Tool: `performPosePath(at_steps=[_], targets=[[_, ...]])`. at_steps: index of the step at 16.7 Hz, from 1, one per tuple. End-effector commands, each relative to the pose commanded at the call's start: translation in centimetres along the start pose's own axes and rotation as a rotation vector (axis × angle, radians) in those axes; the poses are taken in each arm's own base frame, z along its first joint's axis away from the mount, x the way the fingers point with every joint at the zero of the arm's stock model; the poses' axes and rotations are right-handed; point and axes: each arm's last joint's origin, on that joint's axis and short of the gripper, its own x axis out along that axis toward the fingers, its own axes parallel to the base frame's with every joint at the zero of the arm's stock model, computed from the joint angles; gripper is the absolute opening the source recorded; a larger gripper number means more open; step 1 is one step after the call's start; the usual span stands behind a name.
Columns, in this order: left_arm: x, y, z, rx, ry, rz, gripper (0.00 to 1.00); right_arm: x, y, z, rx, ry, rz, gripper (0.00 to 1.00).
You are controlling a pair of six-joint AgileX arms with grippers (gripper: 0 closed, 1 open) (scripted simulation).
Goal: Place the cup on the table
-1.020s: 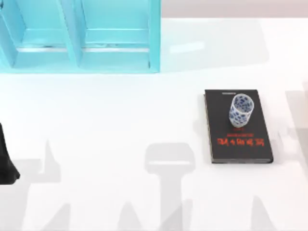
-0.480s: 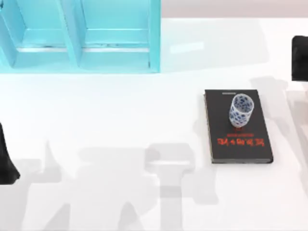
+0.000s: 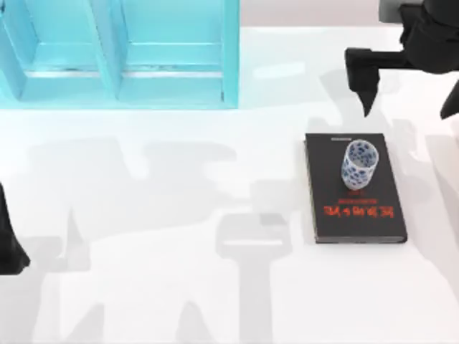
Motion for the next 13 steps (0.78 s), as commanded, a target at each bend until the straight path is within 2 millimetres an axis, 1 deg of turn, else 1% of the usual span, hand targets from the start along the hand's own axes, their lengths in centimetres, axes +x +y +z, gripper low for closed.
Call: performPosePath(at_steps=[2,4,10,11,13], targets=[[0.0,0.0,0.0,0.0,0.0,0.0,1.0,1.1,0.8,1.1,-0.011,0.042,-0.013,1.0],[0.0,0.0,0.0,0.0,0.0,0.0,1.0,1.7,1.2,1.5,-0.017,0.061,-0.02,1.0],[0.0,0.0,0.0,0.0,0.0,0.0,1.0,1.8,1.0,1.6,-0.012,0.06,-0.02,1.0],[0.0,0.0,0.0,0.0,0.0,0.0,1.0,2.1,1.1,1.6,-0.013,0.061,-0.02,1.0],[0.0,0.0,0.0,0.0,0.0,0.0,1.0,3.6,1.1,1.7,-0.014,0.064,-0.021,1.0]])
